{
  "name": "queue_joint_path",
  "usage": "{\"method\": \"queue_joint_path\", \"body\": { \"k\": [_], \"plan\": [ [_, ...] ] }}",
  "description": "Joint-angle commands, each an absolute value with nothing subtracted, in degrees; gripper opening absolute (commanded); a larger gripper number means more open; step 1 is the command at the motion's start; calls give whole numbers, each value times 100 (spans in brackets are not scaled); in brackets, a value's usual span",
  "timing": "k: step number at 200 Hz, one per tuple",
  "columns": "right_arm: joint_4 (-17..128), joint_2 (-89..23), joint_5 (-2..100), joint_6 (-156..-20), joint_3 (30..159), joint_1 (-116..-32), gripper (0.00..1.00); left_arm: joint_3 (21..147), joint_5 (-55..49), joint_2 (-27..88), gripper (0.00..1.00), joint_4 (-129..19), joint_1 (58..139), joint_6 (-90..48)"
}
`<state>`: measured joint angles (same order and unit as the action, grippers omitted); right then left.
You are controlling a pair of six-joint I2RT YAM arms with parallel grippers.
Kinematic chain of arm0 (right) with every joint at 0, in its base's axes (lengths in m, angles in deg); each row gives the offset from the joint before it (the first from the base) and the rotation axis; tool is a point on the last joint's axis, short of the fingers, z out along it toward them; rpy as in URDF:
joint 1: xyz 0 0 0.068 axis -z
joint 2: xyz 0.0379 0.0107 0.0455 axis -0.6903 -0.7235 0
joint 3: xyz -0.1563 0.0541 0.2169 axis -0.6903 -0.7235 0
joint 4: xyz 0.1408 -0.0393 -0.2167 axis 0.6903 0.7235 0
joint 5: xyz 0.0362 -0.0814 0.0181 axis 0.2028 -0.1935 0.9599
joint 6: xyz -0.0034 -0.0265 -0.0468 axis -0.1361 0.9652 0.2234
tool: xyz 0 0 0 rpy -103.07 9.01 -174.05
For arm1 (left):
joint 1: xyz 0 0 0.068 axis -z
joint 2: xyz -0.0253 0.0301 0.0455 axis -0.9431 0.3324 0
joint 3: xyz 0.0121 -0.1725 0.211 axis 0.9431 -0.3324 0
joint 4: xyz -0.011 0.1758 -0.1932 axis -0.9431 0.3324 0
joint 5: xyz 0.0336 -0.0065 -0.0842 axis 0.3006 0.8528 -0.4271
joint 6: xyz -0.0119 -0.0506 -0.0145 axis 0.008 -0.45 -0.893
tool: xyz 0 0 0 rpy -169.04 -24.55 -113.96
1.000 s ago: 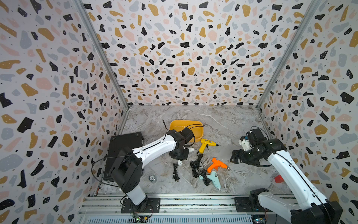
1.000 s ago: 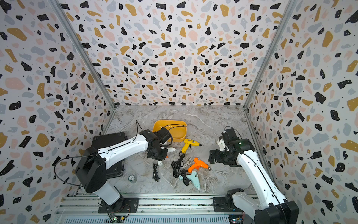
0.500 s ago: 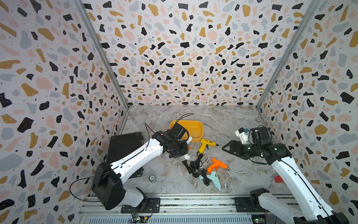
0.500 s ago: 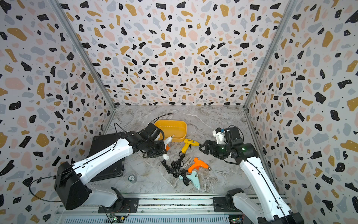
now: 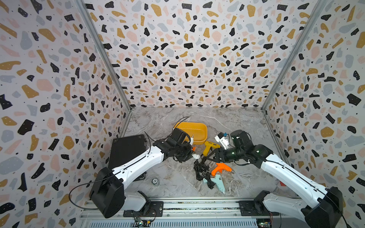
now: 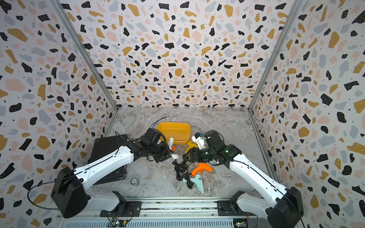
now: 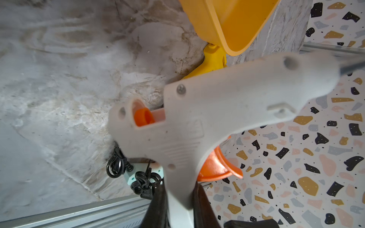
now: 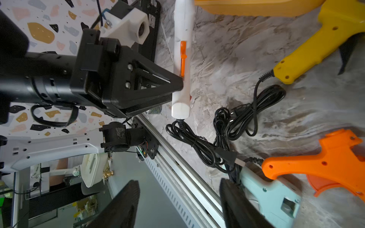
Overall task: Put the hot melt glue gun into the storage box
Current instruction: Pick up the hot melt adhesive gun from the center of the board.
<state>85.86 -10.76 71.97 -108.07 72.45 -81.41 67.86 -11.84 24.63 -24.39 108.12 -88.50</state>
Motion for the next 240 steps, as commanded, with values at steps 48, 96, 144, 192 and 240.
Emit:
{"method": "queue_joint_path", "body": {
  "k": [48, 96, 144, 192, 240],
  "plan": [
    [7848, -1841, 7347, -10403, 7789, -8363, 56, 6677, -1486, 2034, 0, -3016, 10785, -9644],
    [7776, -2268, 7421, -10221, 8055, -8400, 56, 6612, -1557, 1976, 0, -3031, 10787, -9765],
    [7702, -2530, 7472, -10219, 8149, -8430, 57, 6607, -1559, 1971, 0, -3089, 10789, -9831],
    [7622, -2693, 7514, -10221, 8146, -8518, 54, 6624, -1596, 1997, 0, -3223, 10789, -9902],
    [7616, -2684, 7463, -10113, 8281, -8523, 30, 6650, -1647, 1989, 0, -3112, 10793, -9863]
  ]
}}
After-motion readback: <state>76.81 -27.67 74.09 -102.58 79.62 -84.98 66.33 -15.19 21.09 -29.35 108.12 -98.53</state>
